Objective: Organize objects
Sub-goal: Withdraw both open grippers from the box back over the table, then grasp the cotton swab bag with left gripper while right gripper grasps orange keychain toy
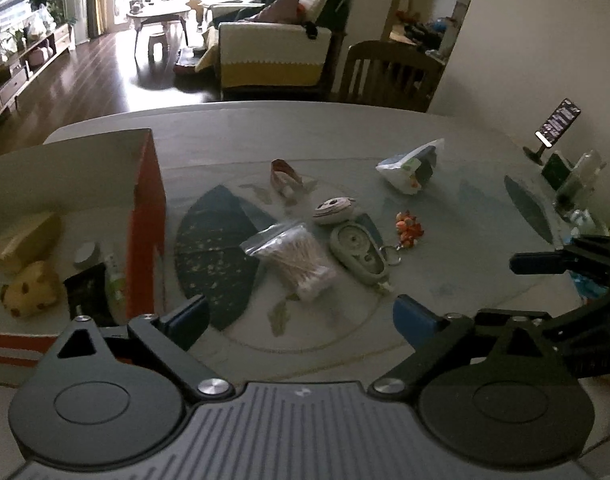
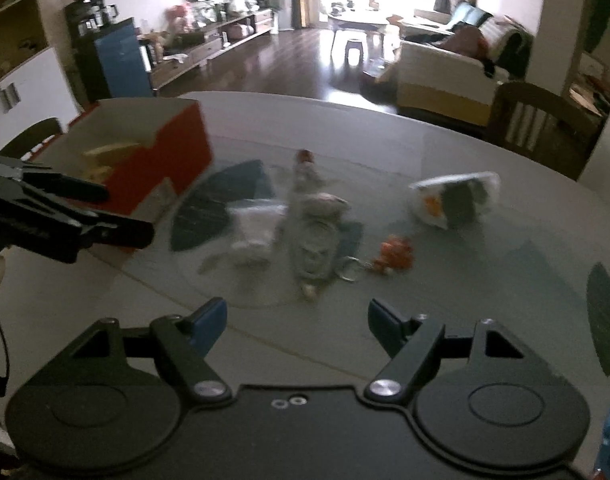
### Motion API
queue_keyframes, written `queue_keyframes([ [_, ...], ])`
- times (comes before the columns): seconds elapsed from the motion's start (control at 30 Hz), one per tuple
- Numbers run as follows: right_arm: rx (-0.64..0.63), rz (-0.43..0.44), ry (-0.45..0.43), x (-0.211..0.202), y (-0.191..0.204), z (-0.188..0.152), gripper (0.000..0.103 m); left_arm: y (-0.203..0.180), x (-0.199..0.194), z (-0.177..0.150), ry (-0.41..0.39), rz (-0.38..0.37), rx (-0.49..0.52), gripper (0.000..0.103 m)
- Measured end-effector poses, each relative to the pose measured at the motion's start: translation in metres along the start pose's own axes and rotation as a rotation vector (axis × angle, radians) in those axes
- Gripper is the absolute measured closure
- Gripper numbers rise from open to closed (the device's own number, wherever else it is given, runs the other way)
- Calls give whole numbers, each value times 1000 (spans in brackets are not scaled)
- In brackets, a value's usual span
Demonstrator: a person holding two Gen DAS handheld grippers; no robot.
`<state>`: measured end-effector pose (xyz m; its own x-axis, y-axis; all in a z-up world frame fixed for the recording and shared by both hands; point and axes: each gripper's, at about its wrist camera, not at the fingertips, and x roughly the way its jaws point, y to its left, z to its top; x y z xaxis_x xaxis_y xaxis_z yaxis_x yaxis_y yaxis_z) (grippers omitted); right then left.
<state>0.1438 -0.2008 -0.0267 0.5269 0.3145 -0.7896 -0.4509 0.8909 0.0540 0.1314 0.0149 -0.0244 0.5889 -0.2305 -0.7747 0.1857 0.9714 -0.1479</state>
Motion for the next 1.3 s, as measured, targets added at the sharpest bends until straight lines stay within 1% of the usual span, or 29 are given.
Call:
queue_keyframes([
  [0.23,45,-66,13,20,-37,1,26,-11,36,9,0,99,-33,4],
  [0.4,83,-109,33,40,-57,6,26,-10,65,15,29,128,-70,4],
  [0.47,93,-122,44,49,-62,9,26,-10,76,17,37,150,-79,4],
  [0.6,101,-124,66,66,-71,15,26,-9,98,19,66,148,-104,4],
  [0.9,99,-144,97,108,-79,32,26,-11,137,26,108,209,-84,4],
  [1.03,100,-141,115,125,-81,37,26,-9,148,27,119,225,-86,4],
  [1.23,91,-149,129,144,-79,41,26,-5,163,28,141,229,-100,4],
  [1.3,98,-147,134,149,-80,41,26,-6,165,27,136,240,-98,3],
])
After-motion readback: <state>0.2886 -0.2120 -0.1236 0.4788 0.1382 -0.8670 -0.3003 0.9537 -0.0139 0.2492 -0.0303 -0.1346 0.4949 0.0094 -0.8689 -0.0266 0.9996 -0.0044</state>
